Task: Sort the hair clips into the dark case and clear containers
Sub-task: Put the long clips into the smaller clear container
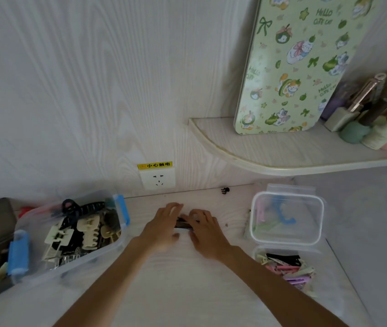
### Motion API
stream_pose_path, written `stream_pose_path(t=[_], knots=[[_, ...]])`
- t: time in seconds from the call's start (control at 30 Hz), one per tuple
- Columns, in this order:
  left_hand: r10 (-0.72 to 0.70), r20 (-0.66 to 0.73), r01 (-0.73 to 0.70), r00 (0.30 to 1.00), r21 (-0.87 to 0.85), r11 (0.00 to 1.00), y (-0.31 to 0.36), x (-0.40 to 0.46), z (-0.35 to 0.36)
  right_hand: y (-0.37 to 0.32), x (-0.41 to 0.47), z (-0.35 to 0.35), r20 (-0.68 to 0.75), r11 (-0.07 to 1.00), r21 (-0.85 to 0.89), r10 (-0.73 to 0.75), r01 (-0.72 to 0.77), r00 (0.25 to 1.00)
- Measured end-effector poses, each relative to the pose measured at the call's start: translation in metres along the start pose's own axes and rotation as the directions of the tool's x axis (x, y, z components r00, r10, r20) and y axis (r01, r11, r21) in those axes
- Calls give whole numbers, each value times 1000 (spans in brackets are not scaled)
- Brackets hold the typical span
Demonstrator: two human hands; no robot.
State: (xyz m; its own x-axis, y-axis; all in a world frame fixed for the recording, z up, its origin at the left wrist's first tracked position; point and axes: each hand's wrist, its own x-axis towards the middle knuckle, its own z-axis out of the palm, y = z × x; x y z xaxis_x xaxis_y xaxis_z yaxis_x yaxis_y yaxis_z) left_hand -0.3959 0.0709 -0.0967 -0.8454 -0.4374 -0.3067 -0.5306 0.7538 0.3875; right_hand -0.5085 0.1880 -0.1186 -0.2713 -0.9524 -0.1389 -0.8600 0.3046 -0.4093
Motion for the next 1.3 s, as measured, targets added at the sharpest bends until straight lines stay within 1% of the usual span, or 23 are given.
stream_pose_path(t=[0.07, 0.1, 0.17, 0.2, 0.23, 0.33, 0.4, 0.43, 0.5, 0.57, 0.63, 0.67, 0.7, 0.73, 0.8, 0.87, 0.97, 1.03, 1.1, 1.2, 1.27, 1.3], knots=[[64, 52, -70, 997, 110, 991, 1, -7, 5, 2, -9, -4, 59, 995, 81, 51, -56, 997], [71, 34, -75, 997, 123, 990, 1, -10, 8, 5, -13, -6, 62, 993, 83, 80, -85, 995], [68, -35, -65, 997, 80, 995, 3, -14, 11, 11, -18, -10, 35, 993, -18, 114, -114, 993], [60, -60, -57, 996, 46, 997, 4, -16, 12, 11, -21, -11, 20, 993, -60, 107, -106, 994], [60, -78, -59, 995, 14, 998, 6, -19, 14, 9, -24, -11, 9, 994, -68, 88, -87, 996], [41, -133, -46, 990, -37, 998, 13, -30, 21, 0, -34, -8, 6, 1000, -8, 15, -15, 1000], [31, -161, -33, 987, -11, 999, 17, -36, 24, -4, -39, -6, 21, 1000, -8, 15, -15, 1000], [44, -154, -35, 987, 64, 997, 19, -37, 25, -5, -41, -7, 36, 999, -44, 16, -14, 999], [115, -116, -82, 987, 258, 963, 28, -42, 26, -7, -45, -9, 95, 985, -173, 7, 9, 995], [169, -12, -146, 986, 447, 883, 32, -43, 26, -12, -48, -11, 164, 950, -310, 2, 50, 986], [182, -11, -152, 983, 500, 853, 33, -43, 27, -15, -53, -14, 229, 924, -372, 0, 88, 973], [203, 16, -181, 979, 525, 831, 36, -45, 28, -15, -57, -15, 246, 926, -367, 5, 88, 969], [200, 79, -213, 977, 497, 841, 40, -50, 25, -15, -61, -17, 260, 934, -348, 13, 81, 966], [200, 92, -220, 975, 439, 871, 45, -54, 23, -14, -65, -21, 263, 944, -322, 18, 71, 965], [227, 37, -222, 973, 400, 889, 55, -56, 22, -12, -77, -34, 237, 962, -269, 18, 48, 971], [253, -20, -234, 967, 321, 918, 77, -63, 9, -7, -93, -57, 150, 977, -213, -2, 34, 989], [347, -119, -297, 930, 308, 904, 120, -71, -10, 13, -131, -93, -20, 989, -145, -18, 14, 1000], [398, -148, -356, 906, 247, 901, 148, -71, -10, 31, -160, -107, -75, 992, -109, 56, -64, 996], [385, -122, -372, 915, 113, 921, 169, -64, 2, 50, -183, -108, -78, 988, -78, 127, -133, 989], [343, -53, -344, 938, -15, 939, 188, -51, 25, 74, -202, -96, -61, 978, -28, 206, -207, 977], [306, -39, -308, 951, -101, 946, 189, -48, 37, 86, -213, -91, -75, 967, 53, 255, -251, 964], [307, -30, -308, 951, -105, 945, 188, -47, 41, 91, -220, -91, -91, 959, 87, 277, -270, 956]])
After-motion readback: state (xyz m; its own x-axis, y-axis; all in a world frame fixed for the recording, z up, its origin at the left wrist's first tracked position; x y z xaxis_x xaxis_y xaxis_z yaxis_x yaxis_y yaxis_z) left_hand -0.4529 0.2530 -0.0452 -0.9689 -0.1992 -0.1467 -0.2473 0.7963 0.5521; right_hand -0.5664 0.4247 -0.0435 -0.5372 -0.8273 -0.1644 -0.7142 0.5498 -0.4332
